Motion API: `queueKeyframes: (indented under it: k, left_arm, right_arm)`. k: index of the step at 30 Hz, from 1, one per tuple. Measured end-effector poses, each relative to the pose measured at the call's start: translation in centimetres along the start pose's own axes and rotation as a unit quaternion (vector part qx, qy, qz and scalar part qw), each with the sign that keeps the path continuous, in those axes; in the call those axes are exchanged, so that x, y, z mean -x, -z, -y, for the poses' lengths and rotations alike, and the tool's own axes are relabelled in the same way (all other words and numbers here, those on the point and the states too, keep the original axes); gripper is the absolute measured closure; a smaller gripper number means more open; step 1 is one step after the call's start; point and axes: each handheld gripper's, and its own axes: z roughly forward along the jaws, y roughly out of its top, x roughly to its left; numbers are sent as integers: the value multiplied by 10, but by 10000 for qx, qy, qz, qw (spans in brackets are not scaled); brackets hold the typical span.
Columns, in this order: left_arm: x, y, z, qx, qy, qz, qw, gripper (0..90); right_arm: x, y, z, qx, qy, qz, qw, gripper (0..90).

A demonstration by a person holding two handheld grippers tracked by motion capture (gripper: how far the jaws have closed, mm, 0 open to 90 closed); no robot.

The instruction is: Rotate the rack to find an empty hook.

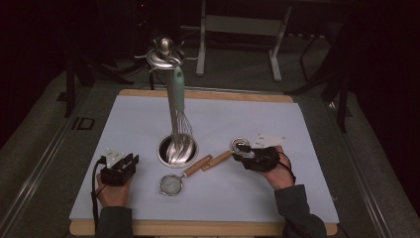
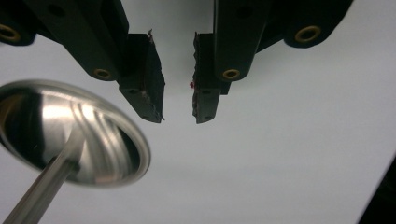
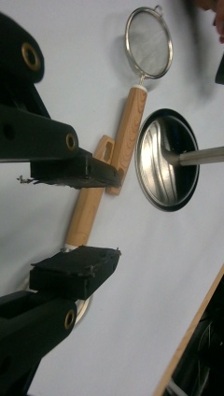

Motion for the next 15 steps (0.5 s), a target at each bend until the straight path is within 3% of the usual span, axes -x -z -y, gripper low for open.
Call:
queueKeyframes:
  k: [2, 10, 15]
  left_arm:
    - [3, 3, -4, 141, -38, 12, 9999, 724]
    - [19, 15, -22, 632, -224, 10, 9978, 866]
    - [27, 22, -35, 1005, -212, 212, 9945, 897]
  right_arm:
    - [3, -2, 7, 22, -196, -126, 9997, 585]
    - [10, -8, 23, -162, -370, -50, 9992, 575]
    - [12, -8, 27, -200, -397, 19, 9990, 572]
